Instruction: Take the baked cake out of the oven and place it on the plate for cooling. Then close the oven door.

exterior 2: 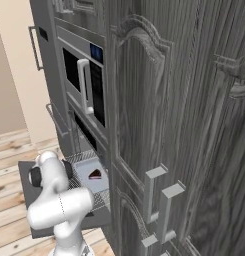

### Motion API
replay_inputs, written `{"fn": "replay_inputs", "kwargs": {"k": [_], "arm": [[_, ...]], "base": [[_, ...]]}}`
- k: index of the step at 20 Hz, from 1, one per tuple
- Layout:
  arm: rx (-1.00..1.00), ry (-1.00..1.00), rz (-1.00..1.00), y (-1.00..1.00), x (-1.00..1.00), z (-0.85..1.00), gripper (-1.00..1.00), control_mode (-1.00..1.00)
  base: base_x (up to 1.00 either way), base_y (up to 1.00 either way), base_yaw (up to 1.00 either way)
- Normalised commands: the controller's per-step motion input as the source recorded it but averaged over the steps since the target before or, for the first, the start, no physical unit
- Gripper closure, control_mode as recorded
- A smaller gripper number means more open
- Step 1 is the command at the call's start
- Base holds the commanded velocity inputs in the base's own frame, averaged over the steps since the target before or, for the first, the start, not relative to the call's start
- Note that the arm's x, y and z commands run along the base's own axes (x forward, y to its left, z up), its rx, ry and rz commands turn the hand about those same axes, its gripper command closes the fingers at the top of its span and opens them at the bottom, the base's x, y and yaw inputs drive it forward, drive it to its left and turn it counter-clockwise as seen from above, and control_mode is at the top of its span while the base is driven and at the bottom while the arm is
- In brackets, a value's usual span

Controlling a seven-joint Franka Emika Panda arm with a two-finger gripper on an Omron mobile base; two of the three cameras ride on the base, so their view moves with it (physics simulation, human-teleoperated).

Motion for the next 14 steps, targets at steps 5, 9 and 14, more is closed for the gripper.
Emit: {"fn": "replay_inputs", "kwargs": {"k": [5,9,14], "arm": [[0.1,0.2,0.02,0.71,-0.87,-0.36,-1.0,-1.0],[0.1,0.06,0.01,0.5,-0.99,-0.15,-1.0,-1.0],[0.16,-0.19,0.0,-0.02,-0.89,0.74,-1.0,-1.0]], "base": [[0.0,0.0,0.0],[0.0,0.0,0.0],[0.0,0.0,0.0]]}}
